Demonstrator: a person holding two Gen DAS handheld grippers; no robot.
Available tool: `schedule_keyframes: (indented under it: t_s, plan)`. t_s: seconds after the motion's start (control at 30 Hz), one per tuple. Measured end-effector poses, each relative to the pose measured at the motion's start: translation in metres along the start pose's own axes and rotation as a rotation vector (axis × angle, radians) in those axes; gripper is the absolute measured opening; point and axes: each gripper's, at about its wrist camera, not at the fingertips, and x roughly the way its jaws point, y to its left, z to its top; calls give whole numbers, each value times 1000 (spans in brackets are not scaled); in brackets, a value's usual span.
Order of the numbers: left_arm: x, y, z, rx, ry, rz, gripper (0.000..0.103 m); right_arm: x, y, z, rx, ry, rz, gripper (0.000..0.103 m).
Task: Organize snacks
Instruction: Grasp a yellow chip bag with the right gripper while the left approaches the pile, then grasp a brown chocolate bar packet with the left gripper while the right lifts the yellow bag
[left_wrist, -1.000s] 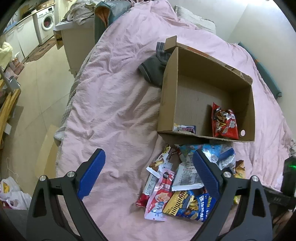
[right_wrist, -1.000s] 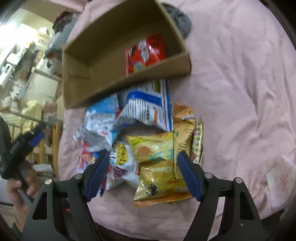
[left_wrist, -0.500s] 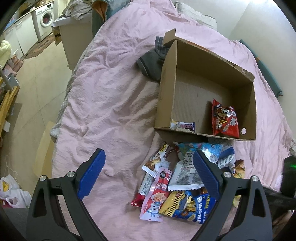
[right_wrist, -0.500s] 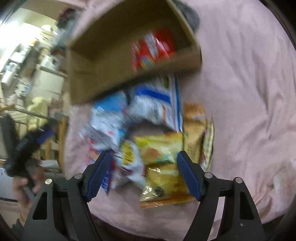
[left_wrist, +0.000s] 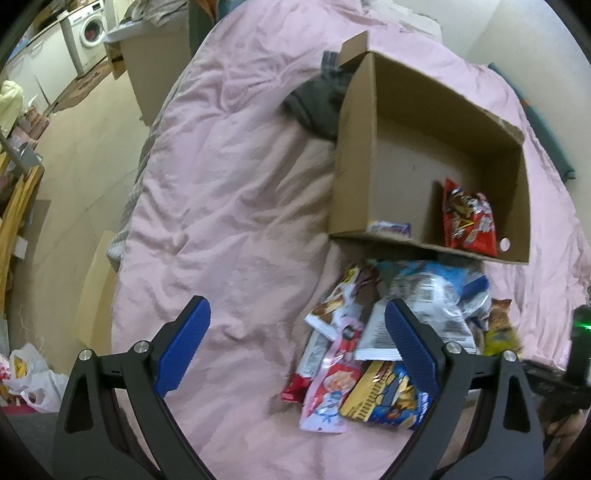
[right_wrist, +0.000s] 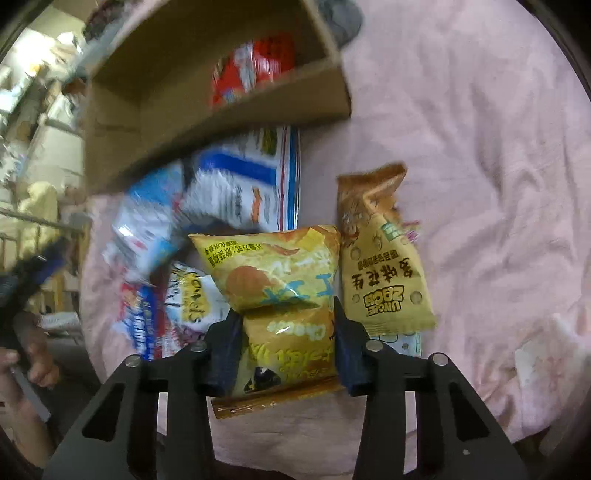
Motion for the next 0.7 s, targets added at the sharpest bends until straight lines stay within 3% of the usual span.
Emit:
schedule_keyframes:
  t_s: [0.2, 0.27, 0.3, 0.33, 0.4, 0.57, 0.7]
  plan:
    - [12, 6, -10, 2, 72, -14, 92, -59, 6, -1, -21, -217, 146, 44]
    - [17, -1, -15, 33, 97, -26, 82, -72, 10, 0, -39, -278, 162, 44]
    - [19, -4, -17, 48, 110, -33, 72, -74, 13, -1, -43, -296, 160, 44]
    - [23, -9, -21, 68, 132, -45, 62, -75, 13, 0, -37, -306, 164, 44]
    - [30, -17, -28, 95, 164, -58, 56, -72, 17, -1, -20, -305, 181, 44]
    - [36, -26, -27, 141, 133, 3, 55, -70, 14, 0, 2, -300, 192, 44]
    - [45, -46, -9, 220, 140, 2, 55, -68, 14, 5, -3, -299, 193, 44]
